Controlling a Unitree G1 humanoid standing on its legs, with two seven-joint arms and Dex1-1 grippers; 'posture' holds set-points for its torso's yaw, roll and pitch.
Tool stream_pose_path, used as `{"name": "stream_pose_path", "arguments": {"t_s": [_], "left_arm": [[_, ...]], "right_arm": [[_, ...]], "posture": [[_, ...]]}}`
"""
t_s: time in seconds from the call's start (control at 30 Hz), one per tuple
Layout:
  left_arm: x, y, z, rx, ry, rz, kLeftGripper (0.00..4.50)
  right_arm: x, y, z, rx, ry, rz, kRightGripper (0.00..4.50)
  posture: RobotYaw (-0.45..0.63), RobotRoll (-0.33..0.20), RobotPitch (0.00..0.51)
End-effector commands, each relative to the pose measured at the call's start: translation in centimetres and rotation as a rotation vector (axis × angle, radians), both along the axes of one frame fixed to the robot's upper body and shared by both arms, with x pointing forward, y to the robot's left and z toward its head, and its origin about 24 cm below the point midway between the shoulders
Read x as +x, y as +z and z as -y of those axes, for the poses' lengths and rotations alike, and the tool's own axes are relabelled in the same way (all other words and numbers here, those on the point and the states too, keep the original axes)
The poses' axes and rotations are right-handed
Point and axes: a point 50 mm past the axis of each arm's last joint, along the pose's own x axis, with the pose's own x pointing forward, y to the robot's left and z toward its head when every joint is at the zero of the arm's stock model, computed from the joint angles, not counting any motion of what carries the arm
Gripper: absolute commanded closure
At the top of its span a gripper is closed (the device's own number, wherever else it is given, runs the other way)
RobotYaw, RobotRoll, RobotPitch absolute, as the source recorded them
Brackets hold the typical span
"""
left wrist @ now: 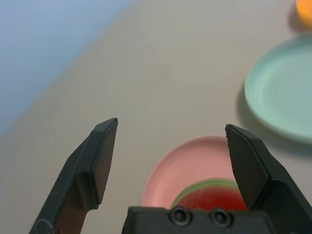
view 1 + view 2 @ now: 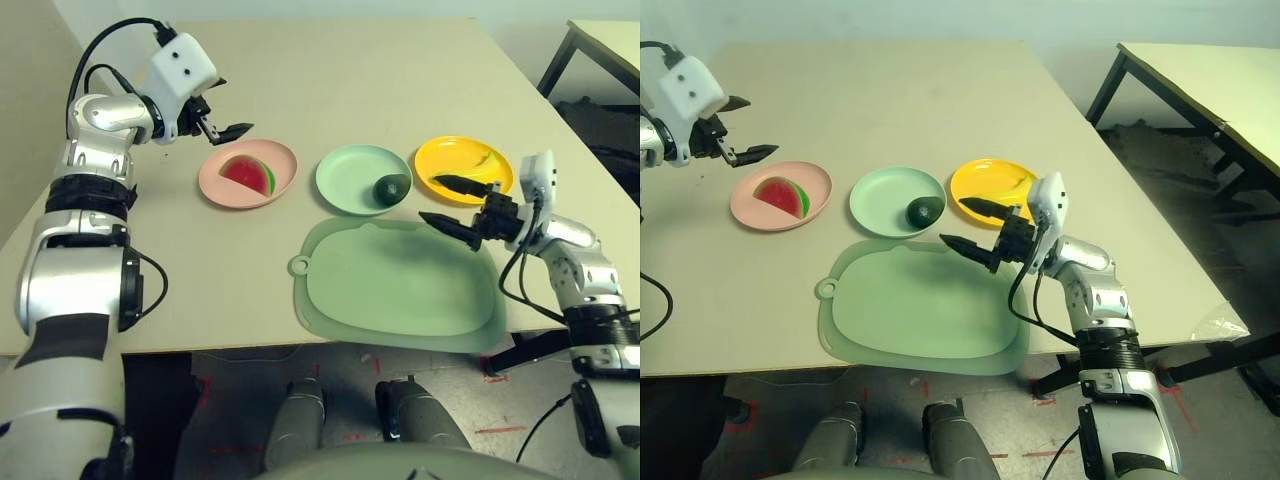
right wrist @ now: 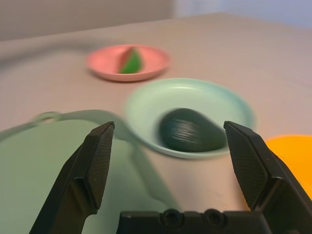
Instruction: Place the fruits into color-matched plates.
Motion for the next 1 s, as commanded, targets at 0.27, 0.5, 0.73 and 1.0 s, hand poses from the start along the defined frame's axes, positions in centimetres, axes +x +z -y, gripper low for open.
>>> {"name": "stream_pose_path", "arguments": {"t_s": [0.27, 0.5, 0.73, 1.0], "left_arm": [[-6.6, -2.7, 0.4, -0.477, 0.203, 0.111, 0.02], [-9.8, -6.5, 0.3, -0.626, 0.405, 0.086, 0.02], [-11.8, -8.7, 0.2, -0.608, 0.481, 0.018, 0.02], [-11.9, -7.6, -0.2, -0.606, 0.461, 0.031, 0.02]], "right_arm": [[-1.6, -2.3, 7.5, -0.009, -0.46, -0.091, 0.0], [-1.6, -3.3, 11.6, -0.025, -0.769, -0.077, 0.0], [-0.9, -2.6, 14.4, 0.005, -0.97, -0.042, 0.0], [-0.1, -1.9, 14.9, 0.004, -0.981, -0.032, 0.0]], "posture": [[0.05, 0.0, 0.191], [0.07, 0.0, 0.195], [0.1, 0.0, 0.189], [0.1, 0.0, 0.199]]}}
